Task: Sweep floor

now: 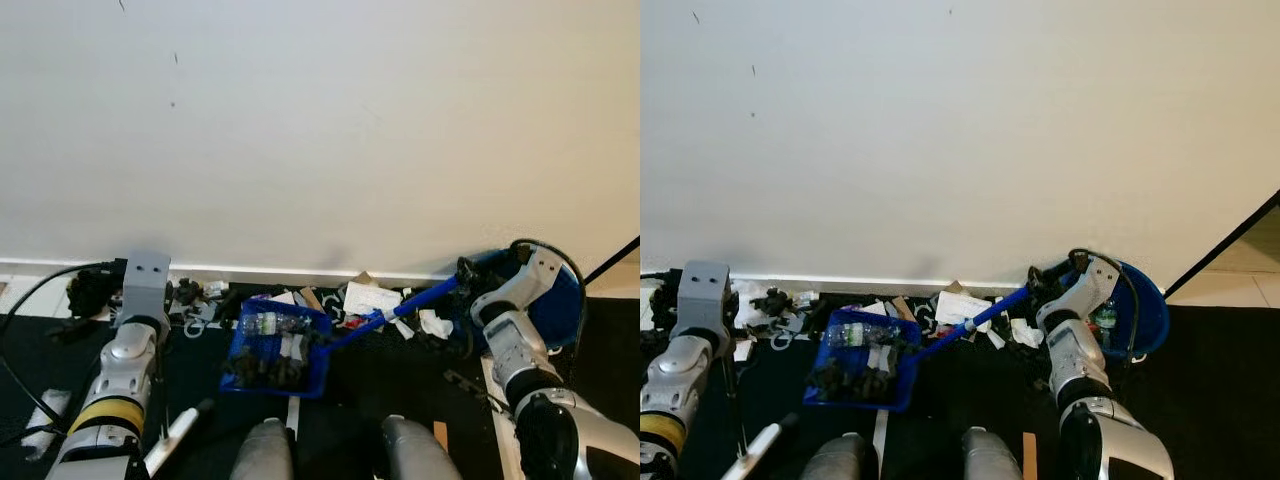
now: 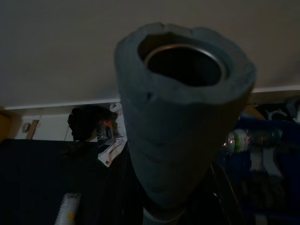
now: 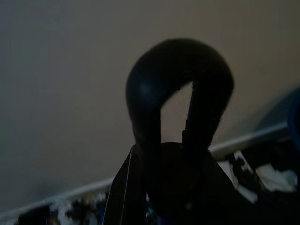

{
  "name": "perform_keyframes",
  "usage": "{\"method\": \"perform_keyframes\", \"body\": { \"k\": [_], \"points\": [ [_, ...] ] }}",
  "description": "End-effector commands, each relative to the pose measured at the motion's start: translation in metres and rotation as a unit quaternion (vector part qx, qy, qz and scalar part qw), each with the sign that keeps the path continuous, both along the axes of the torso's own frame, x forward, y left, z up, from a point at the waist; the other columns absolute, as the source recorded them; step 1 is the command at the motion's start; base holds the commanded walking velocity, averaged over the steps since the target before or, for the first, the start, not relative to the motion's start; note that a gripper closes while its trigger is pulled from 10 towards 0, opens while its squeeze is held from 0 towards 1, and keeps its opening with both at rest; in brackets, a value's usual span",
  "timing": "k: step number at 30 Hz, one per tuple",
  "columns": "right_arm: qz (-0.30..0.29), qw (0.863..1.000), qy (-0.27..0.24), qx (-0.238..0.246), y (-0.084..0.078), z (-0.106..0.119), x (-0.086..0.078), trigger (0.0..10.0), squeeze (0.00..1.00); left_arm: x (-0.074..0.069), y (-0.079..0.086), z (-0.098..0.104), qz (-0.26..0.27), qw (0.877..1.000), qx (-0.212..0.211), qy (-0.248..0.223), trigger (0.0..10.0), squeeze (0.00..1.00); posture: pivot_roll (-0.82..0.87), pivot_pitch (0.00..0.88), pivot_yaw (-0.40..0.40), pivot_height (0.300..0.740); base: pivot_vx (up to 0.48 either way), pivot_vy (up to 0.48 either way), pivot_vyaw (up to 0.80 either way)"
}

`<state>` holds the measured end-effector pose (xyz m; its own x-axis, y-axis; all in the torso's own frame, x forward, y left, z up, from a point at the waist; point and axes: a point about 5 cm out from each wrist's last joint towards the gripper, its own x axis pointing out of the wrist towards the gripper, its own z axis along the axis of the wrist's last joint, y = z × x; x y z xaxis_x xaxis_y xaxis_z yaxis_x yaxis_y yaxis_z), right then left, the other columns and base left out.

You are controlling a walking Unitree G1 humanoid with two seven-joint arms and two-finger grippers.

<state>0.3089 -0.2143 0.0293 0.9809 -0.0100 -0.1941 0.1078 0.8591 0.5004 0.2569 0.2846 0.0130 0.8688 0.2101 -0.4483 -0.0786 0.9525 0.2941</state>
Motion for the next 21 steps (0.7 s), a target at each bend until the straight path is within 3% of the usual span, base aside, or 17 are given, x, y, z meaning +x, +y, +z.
{"method": "perform_keyframes", "body": {
  "k": [1,4,6,8,12,16,21],
  "points": [
    [-0.026,0.998,-0.049,0.029,-0.007,0.018,0.011,10.0,0.0,-0.017,-0.003,-0.021,0.017,0.999,-0.018,0.048,10.0,0.0,0.15,0.0,-0.025,0.74,0.0,0.0,0.0],
    [-0.028,0.997,-0.067,0.023,-0.009,0.028,0.017,10.0,0.0,-0.015,-0.008,-0.021,0.025,0.998,-0.038,0.035,10.0,0.0,0.15,0.0,-0.027,0.74,0.0,0.0,0.0],
    [-0.031,0.995,-0.092,0.034,-0.011,0.036,0.021,10.0,0.0,-0.01,-0.014,-0.02,0.051,0.995,-0.082,0.013,10.0,0.0,0.14,0.0,-0.034,0.74,0.0,0.0,0.0],
    [-0.048,0.99,-0.112,0.074,-0.014,0.04,0.022,10.0,0.0,-0.006,-0.021,-0.019,0.062,0.992,-0.11,-0.008,10.0,0.0,0.14,0.0,-0.034,0.74,0.0,0.0,0.0],
    [-0.101,0.971,-0.138,0.167,-0.024,0.043,0.023,10.0,0.0,0.001,-0.038,-0.019,0.038,0.992,-0.119,-0.014,10.0,0.0,0.12,0.0,-0.029,0.74,0.0,0.0,0.0],
    [-0.113,0.965,-0.141,0.191,-0.025,0.042,0.022,10.0,0.0,0.004,-0.042,-0.018,0.031,0.992,-0.121,-0.015,10.0,0.0,0.11,0.0,-0.024,0.74,0.0,0.0,0.0],
    [-0.096,0.97,-0.135,0.177,-0.021,0.039,0.021,10.0,0.0,0.005,-0.044,-0.019,0.023,0.992,-0.121,-0.013,10.0,0.0,0.1,0.0,-0.015,0.74,0.0,0.0,0.0]
  ]
}}
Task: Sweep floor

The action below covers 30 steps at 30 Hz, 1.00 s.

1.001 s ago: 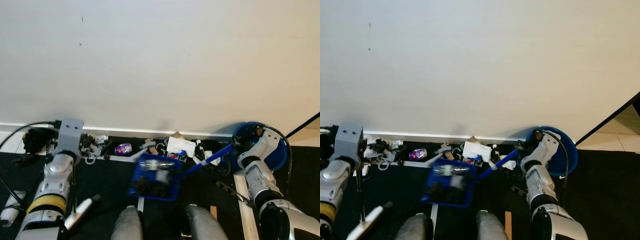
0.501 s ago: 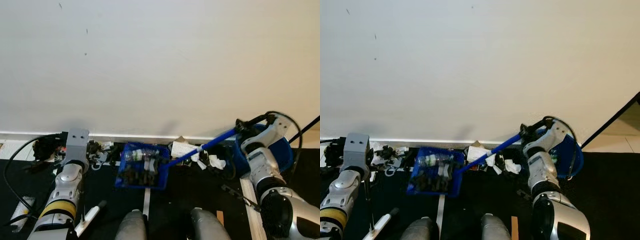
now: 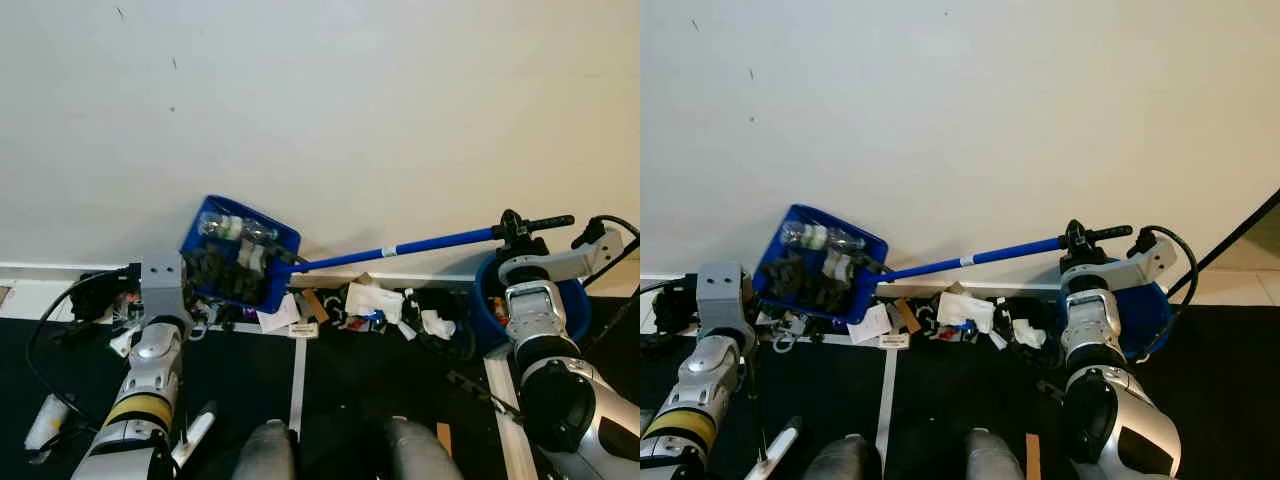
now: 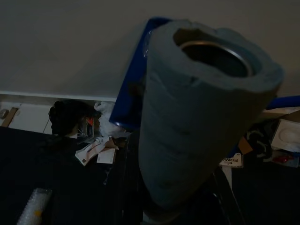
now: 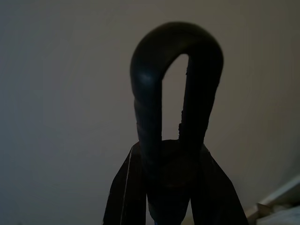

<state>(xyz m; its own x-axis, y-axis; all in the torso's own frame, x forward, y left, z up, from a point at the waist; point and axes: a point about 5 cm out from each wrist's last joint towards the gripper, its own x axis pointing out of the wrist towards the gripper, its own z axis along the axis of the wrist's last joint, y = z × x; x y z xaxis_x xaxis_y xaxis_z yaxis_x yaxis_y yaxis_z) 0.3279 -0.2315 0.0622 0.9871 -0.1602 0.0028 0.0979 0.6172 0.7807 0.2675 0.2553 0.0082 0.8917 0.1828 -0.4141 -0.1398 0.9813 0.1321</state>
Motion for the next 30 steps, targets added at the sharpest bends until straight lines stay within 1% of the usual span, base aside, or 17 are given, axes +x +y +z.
{"method": "perform_keyframes", "body": {
  "k": [1,7,9,11,13,14,15,18,21,23,27,30],
  "points": [
    [0.0,1.0,-0.019,-0.001,-0.001,0.005,0.001,10.0,0.0,-0.005,-0.016,-0.014,-0.005,0.999,-0.044,0.024,10.0,0.0,0.1,0.0,-0.013,0.74,0.0,0.0,0.0],
    [0.005,1.0,-0.017,-0.001,0.0,0.0,-0.003,10.0,0.0,-0.003,-0.017,-0.013,-0.011,0.999,-0.046,0.023,10.0,0.0,0.09,0.0,-0.01,0.74,0.0,0.0,0.0],
    [0.016,1.0,-0.011,-0.019,0.001,-0.001,-0.003,10.0,0.0,-0.002,-0.019,-0.013,-0.014,0.999,-0.047,0.024,10.0,0.0,0.09,0.0,-0.011,0.74,0.0,0.0,0.0],
    [0.016,1.0,-0.01,-0.013,0.001,-0.001,-0.003,10.0,0.0,-0.002,-0.02,-0.014,-0.019,0.998,-0.046,0.026,10.0,0.0,0.09,0.0,-0.012,0.74,0.0,0.0,0.0],
    [0.024,0.999,0.002,-0.035,0.001,-0.004,-0.005,10.0,0.0,-0.003,-0.021,-0.015,-0.021,0.998,-0.046,0.028,10.0,0.0,0.09,0.0,-0.012,0.74,0.0,0.0,0.0],
    [0.041,0.996,0.02,-0.073,0.002,-0.007,-0.007,10.0,0.0,-0.003,-0.022,-0.015,-0.022,0.998,-0.046,0.028,10.0,0.0,0.09,0.0,-0.014,0.74,0.0,0.0,0.0],
    [0.053,0.993,0.032,-0.1,0.004,-0.01,-0.009,10.0,0.0,-0.003,-0.023,-0.015,-0.023,0.998,-0.045,0.028,10.0,0.0,0.09,0.0,-0.014,0.74,0.0,0.0,0.0],
    [0.059,0.991,0.042,-0.11,0.004,-0.014,-0.012,10.0,0.0,-0.004,-0.025,-0.017,-0.032,0.998,-0.039,0.03,10.0,0.0,0.1,0.0,-0.02,0.74,0.0,0.0,0.0],
    [0.055,0.985,0.044,-0.156,-0.001,-0.015,-0.017,10.0,0.0,-0.006,-0.03,-0.021,-0.062,0.997,-0.014,0.04,10.0,0.0,0.09,0.0,-0.011,0.74,0.0,0.0,0.0],
    [0.054,0.982,0.041,-0.177,-0.002,-0.013,-0.018,10.0,0.0,-0.006,-0.032,-0.021,-0.069,0.997,-0.01,0.041,10.0,0.0,0.09,0.0,-0.008,0.74,0.0,0.0,0.0],
    [0.054,0.981,0.027,-0.185,-0.004,-0.009,-0.017,10.0,0.0,-0.006,-0.033,-0.021,-0.073,0.996,-0.01,0.041,10.0,0.0,0.09,0.0,-0.005,0.74,0.0,0.0,0.0],
    [0.054,0.981,0.027,-0.186,-0.003,-0.009,-0.017,10.0,0.0,-0.006,-0.034,-0.021,-0.073,0.996,-0.01,0.041,10.0,0.0,0.09,0.0,-0.005,0.74,0.0,0.0,0.0]
  ]
}}
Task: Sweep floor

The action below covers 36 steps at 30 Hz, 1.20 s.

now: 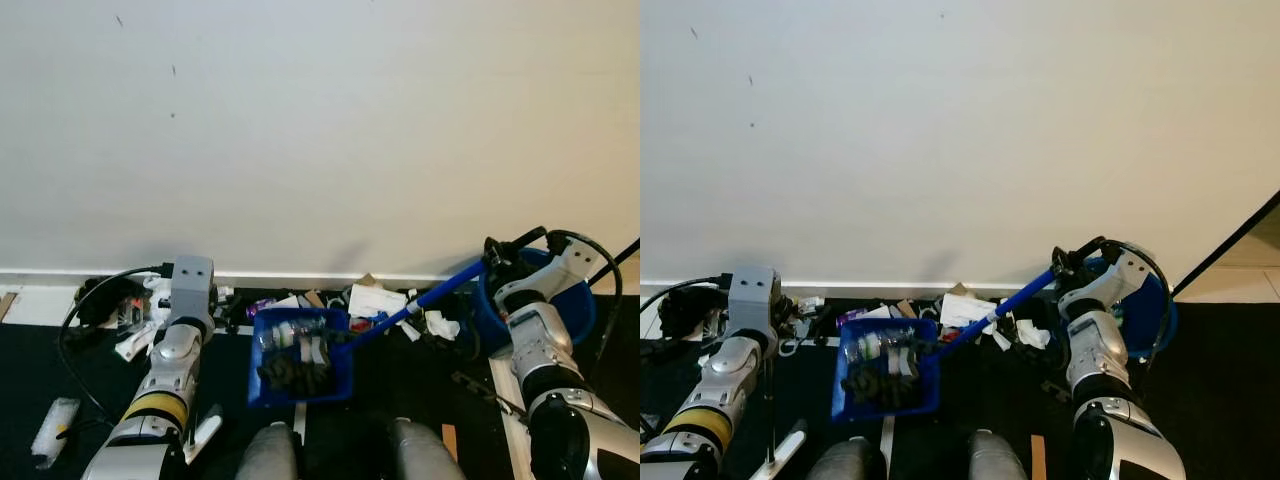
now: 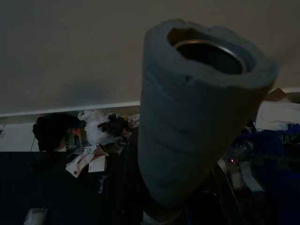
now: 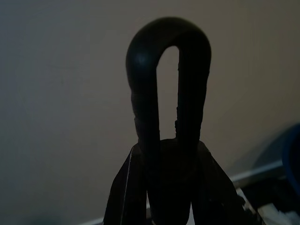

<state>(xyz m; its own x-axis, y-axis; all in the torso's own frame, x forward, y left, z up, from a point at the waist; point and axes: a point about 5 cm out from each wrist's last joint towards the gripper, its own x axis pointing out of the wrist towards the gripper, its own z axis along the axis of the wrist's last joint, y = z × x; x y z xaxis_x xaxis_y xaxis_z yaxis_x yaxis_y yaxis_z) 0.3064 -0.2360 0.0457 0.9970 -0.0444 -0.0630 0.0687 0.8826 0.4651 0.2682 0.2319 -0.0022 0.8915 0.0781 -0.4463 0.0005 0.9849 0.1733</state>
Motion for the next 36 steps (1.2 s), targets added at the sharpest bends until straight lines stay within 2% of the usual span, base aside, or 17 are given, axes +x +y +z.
{"method": "perform_keyframes", "body": {
  "k": [1,2,3,4,5,8,9,10,12,14,20,28,32,36],
  "points": [
    [-0.005,1.0,-0.026,0.014,0.001,0.008,0.004,10.0,0.0,-0.006,-0.01,-0.01,-0.004,0.999,-0.028,0.022,10.0,0.0,0.09,0.0,-0.005,0.74,0.0,0.0,0.0],
    [-0.005,1.0,-0.026,0.013,0.001,0.008,0.004,10.0,0.0,-0.006,-0.01,-0.01,-0.004,0.999,-0.028,0.022,10.0,0.0,0.09,0.0,-0.005,0.74,0.0,0.0,0.0],
    [-0.01,0.999,-0.05,-0.011,-0.01,0.019,0.003,10.0,0.0,-0.005,-0.016,-0.01,-0.025,0.999,-0.021,0.019,10.0,0.0,0.08,0.0,0.003,0.74,0.0,0.0,0.0],
    [-0.01,0.999,-0.05,-0.011,-0.01,0.019,0.003,10.0,0.0,-0.005,-0.016,-0.01,-0.025,0.999,-0.021,0.019,10.0,0.0,0.08,0.0,0.003,0.74,0.0,0.0,0.0],
    [-0.012,0.997,-0.068,-0.029,-0.018,0.028,0.001,10.0,0.0,-0.003,-0.02,-0.009,-0.041,0.999,-0.017,0.017,10.0,0.0,0.08,0.0,0.003,0.74,0.0,0.0,0.0],
    [-0.009,0.995,-0.082,-0.046,-0.022,0.035,-0.001,10.0,0.0,-0.002,-0.023,-0.008,-0.052,0.998,-0.013,0.015,10.0,0.0,0.08,0.0,0.004,0.74,0.0,0.0,0.0],
    [-0.003,0.993,-0.091,-0.076,-0.026,0.041,-0.005,10.0,0.0,-0.001,-0.025,-0.007,-0.058,0.998,-0.012,0.012,10.0,0.0,0.08,0.0,0.003,0.74,0.0,0.0,0.0],
    [-0.003,0.993,-0.091,-0.076,-0.026,0.041,-0.005,10.0,0.0,-0.001,-0.025,-0.007,-0.058,0.998,-0.012,0.012,10.0,0.0,0.08,0.0,0.003,0.74,0.0,0.0,0.0],
    [-0.01,0.987,-0.096,-0.127,-0.033,0.048,-0.013,10.0,0.0,0.001,-0.025,-0.005,-0.057,0.998,-0.013,0.008,10.0,0.0,0.08,0.0,0.005,0.74,0.0,0.0,0.0],
    [-0.03,0.983,-0.1,-0.15,-0.041,0.056,-0.016,10.0,0.0,0.002,-0.024,-0.004,-0.055,0.998,-0.014,0.005,10.0,0.0,0.07,0.0,0.009,0.74,0.0,0.0,0.0],
    [-0.037,0.978,-0.105,-0.174,-0.041,0.068,-0.011,10.0,0.0,0.004,-0.025,-0.004,-0.061,0.998,-0.01,0.006,10.0,0.0,0.07,0.0,0.009,0.74,0.0,0.0,0.0],
    [-0.033,0.985,-0.073,-0.152,-0.035,0.067,-0.007,10.0,0.0,0.005,-0.031,-0.003,-0.079,0.997,-0.007,0.005,10.0,0.0,0.07,0.0,-0.004,0.74,0.0,0.0,0.0],
    [-0.051,0.986,-0.041,-0.151,-0.036,0.064,-0.008,10.0,0.0,0.005,-0.032,-0.003,-0.079,0.997,-0.009,0.004,10.0,0.0,0.07,0.0,-0.014,0.74,0.0,0.0,0.0],
    [-0.076,0.986,0.009,-0.146,-0.039,0.047,-0.015,10.0,0.0,0.003,-0.032,-0.006,-0.069,0.997,-0.011,0.01,10.0,0.0,0.07,0.0,-0.017,0.74,0.0,0.0,0.0]
  ]
}}
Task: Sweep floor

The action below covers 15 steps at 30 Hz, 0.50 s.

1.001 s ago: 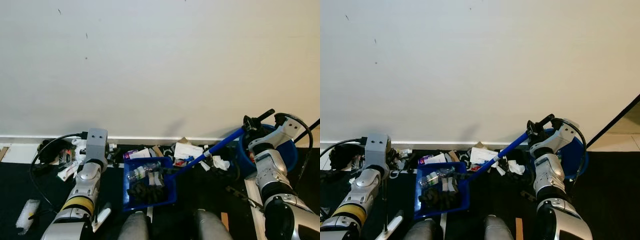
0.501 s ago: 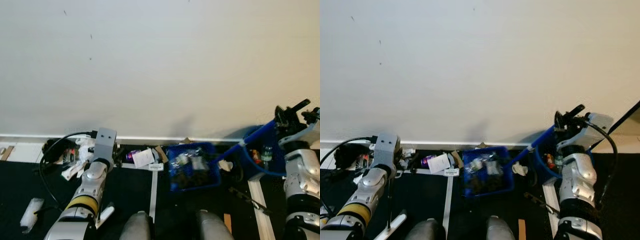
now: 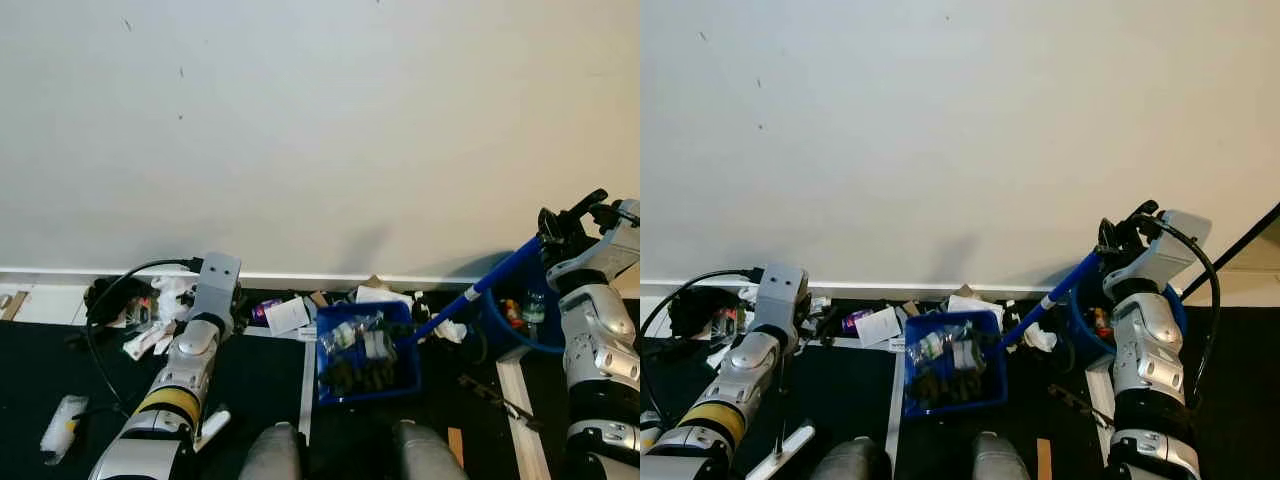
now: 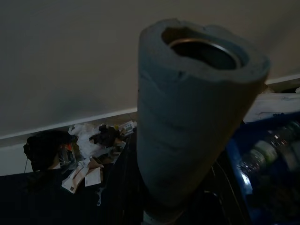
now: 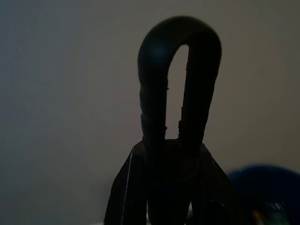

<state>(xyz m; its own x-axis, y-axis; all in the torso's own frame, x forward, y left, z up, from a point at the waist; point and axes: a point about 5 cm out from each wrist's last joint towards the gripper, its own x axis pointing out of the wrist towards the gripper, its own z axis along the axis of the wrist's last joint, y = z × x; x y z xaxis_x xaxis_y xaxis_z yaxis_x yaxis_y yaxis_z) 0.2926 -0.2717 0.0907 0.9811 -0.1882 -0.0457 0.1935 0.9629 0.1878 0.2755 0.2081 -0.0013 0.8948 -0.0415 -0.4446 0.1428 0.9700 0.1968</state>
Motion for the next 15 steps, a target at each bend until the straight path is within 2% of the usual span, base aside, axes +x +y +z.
{"method": "perform_keyframes", "body": {
  "k": [1,2,5,15],
  "points": [
    [-0.013,1.0,-0.002,0.001,-0.003,0.002,-0.001,10.0,0.0,-0.004,-0.008,-0.007,0.004,1.0,-0.022,0.012,10.0,0.0,0.07,0.0,-0.017,0.74,0.0,0.0,0.0],
    [-0.013,1.0,0.004,0.004,-0.002,-0.002,-0.002,10.0,0.0,-0.005,-0.008,-0.007,0.003,1.0,-0.022,0.012,10.0,0.0,0.07,0.0,-0.017,0.74,0.0,0.0,0.0],
    [-0.014,1.0,0.018,0.017,0.002,-0.01,-0.005,10.0,0.0,-0.004,-0.009,-0.006,0.001,1.0,-0.023,0.012,10.0,0.0,0.07,0.0,-0.017,0.74,0.0,0.0,-0.74],
    [-0.006,1.0,0.019,0.016,0.009,-0.002,0.0,10.0,0.0,-0.003,-0.012,-0.005,-0.002,1.0,-0.025,0.01,10.0,0.0,0.07,0.0,-0.017,0.74,0.0,0.0,-0.8]
  ]
}}
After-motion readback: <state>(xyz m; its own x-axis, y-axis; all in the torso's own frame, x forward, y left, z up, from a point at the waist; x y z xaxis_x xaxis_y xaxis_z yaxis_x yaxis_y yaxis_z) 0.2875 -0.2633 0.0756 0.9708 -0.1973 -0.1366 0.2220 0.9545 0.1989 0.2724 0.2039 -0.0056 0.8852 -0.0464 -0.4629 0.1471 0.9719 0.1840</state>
